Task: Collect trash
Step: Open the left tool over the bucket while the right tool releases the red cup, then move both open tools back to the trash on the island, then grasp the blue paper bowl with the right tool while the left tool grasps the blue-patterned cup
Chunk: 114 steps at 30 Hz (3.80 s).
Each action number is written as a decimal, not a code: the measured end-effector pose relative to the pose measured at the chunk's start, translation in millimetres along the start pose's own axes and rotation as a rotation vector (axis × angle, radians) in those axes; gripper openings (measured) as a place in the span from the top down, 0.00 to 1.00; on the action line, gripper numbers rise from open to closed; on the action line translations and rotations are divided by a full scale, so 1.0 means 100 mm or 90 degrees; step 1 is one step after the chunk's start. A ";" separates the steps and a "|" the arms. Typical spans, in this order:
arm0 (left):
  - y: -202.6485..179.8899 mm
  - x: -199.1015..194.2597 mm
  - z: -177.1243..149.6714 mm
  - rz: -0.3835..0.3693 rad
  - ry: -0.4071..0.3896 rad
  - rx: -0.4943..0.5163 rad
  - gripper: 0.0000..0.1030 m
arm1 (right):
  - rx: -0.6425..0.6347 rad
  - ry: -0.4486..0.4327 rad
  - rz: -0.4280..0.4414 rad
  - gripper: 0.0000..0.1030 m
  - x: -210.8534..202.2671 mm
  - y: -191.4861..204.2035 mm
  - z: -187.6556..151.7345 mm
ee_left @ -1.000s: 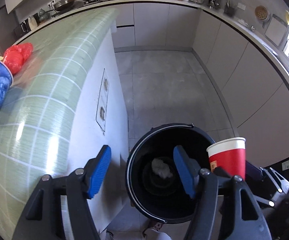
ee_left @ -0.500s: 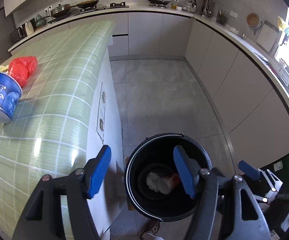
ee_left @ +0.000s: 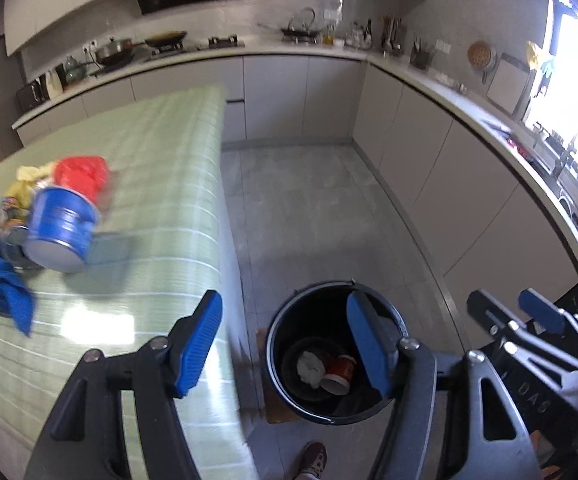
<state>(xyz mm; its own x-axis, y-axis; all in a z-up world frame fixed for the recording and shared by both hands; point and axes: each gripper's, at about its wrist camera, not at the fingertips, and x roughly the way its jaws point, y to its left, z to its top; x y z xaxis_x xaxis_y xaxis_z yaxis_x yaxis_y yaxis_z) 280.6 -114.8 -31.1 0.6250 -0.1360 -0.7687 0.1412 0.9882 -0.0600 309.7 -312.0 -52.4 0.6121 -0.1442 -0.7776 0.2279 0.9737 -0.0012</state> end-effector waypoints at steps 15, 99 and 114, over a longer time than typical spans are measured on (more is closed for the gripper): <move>1.35 -0.65 -0.08 0.062 -0.077 -0.046 0.35 | -0.074 -0.100 0.062 0.24 -0.81 1.50 0.01; 3.77 0.21 0.21 0.066 -0.019 -0.111 0.45 | -0.094 0.013 0.105 0.24 0.50 3.66 0.10; 3.32 -0.34 0.23 0.078 -0.131 -0.089 0.45 | -0.100 -0.107 0.115 0.24 -0.23 3.37 0.12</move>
<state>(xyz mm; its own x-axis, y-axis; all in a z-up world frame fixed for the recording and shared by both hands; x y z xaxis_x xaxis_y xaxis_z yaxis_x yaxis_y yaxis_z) 324.0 216.0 -10.7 0.7761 -0.0131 -0.6305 -0.0426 0.9964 -0.0731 381.7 17.8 -26.7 0.7522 0.0198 -0.6586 -0.0082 0.9998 0.0207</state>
